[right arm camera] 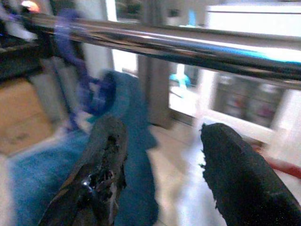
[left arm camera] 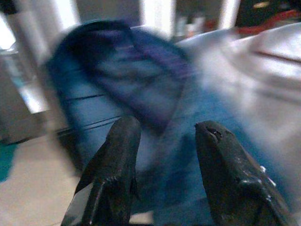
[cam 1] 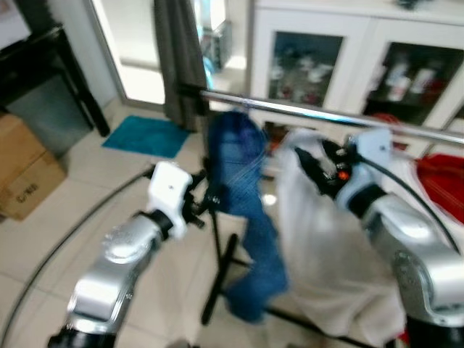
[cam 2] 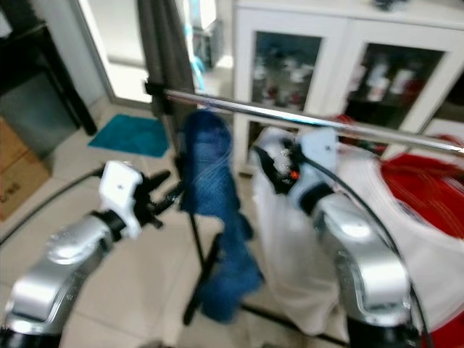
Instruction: Hang hanger
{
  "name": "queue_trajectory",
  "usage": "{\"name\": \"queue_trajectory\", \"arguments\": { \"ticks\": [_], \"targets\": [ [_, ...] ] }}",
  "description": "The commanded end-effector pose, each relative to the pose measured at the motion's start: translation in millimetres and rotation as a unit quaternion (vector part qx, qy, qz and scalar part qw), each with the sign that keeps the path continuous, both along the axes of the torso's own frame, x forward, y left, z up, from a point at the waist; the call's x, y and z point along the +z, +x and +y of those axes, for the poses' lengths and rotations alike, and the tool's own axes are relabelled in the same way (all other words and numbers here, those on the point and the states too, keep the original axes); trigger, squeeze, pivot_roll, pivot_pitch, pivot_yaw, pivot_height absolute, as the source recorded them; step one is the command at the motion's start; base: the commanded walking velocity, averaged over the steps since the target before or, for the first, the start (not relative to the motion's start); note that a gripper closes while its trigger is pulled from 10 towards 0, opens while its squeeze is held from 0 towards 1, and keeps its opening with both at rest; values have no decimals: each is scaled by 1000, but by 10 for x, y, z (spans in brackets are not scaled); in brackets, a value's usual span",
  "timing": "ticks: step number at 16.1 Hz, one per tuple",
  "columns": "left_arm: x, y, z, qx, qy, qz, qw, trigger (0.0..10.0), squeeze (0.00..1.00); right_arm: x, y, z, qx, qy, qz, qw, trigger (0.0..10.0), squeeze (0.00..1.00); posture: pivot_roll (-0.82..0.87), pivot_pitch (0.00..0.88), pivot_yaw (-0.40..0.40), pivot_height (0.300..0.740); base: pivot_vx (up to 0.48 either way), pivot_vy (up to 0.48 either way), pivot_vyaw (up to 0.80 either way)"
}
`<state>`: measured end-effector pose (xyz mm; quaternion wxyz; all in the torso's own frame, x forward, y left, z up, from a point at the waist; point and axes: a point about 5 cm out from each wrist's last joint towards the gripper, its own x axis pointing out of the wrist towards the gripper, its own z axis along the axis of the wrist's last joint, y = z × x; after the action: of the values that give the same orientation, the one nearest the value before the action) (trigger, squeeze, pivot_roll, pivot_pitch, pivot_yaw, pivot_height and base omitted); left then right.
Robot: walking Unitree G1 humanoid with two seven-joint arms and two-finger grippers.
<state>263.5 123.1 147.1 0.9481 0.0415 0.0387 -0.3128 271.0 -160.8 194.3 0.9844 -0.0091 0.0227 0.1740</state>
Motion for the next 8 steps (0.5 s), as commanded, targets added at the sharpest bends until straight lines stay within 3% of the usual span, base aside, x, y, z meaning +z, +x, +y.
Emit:
{"name": "queue_trajectory", "arguments": {
  "ticks": [1, 3, 4, 8],
  "targets": [
    [54, 12, 49, 6, 9, -14, 1000, 10000, 0, 50, -8, 46, 10, 6, -9, 1000, 10000, 0, -76, 51, 44, 740, 0, -304, 0],
    [72, -42, 6, -39, 3, -15, 999, 10000, 0, 58, -37, 66, 32, 25, -2, 999, 10000, 0, -75, 46, 43, 740, 0, 0, 0],
    [83, -89, -11, -68, 0, -14, 998, 10000, 0, 53, -38, 63, 34, 25, 2, 999, 10000, 1000, -75, 46, 43, 740, 0, 0, 0],
    [39, -178, 8, -113, 6, 11, 993, 10000, 0, -47, 26, -69, -14, 4, 42, 999, 10000, 1000, -75, 38, 41, 740, 0, 0, 0]
  ]
}}
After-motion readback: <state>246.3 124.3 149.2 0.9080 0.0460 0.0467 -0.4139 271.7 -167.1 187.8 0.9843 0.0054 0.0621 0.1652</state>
